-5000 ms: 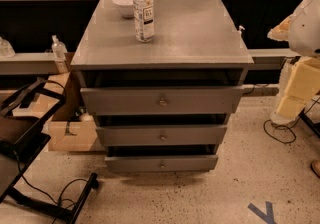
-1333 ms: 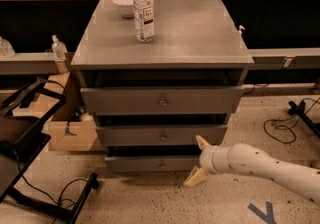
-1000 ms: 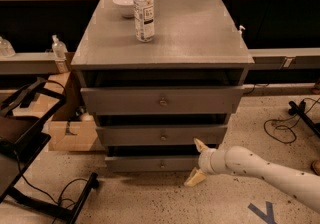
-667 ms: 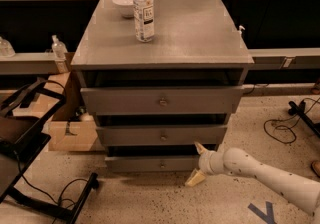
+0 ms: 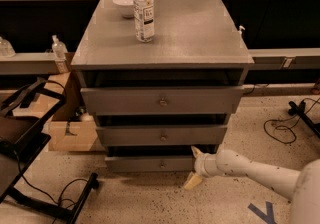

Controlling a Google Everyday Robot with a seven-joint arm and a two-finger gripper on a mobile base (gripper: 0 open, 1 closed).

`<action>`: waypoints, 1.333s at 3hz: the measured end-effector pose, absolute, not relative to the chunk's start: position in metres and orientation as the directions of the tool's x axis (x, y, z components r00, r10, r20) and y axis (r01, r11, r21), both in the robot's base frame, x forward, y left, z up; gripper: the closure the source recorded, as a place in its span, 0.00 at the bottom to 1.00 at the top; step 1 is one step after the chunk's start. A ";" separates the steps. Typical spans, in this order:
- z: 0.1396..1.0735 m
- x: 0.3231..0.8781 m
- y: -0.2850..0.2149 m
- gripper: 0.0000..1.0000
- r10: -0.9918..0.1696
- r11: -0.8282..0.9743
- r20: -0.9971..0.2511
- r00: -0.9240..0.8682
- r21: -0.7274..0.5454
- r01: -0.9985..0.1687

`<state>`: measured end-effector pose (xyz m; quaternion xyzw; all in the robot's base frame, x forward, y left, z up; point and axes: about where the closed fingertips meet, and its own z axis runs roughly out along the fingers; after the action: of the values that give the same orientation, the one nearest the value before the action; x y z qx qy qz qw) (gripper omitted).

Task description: Open bottom drawer

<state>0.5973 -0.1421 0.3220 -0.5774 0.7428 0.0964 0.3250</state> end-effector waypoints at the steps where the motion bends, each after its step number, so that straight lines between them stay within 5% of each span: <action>1: 0.286 0.593 -0.144 0.00 -0.835 0.301 -0.527 -0.160 -0.194 -0.934; 4: 0.209 0.620 -0.184 0.00 -0.890 0.267 -0.422 -0.173 -0.174 -0.948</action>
Offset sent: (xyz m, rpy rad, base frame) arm 0.0064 -0.0370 -0.1015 -0.2094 0.1458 -0.0040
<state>0.6203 -0.1840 0.2086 -0.6018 0.7632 0.0643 0.2261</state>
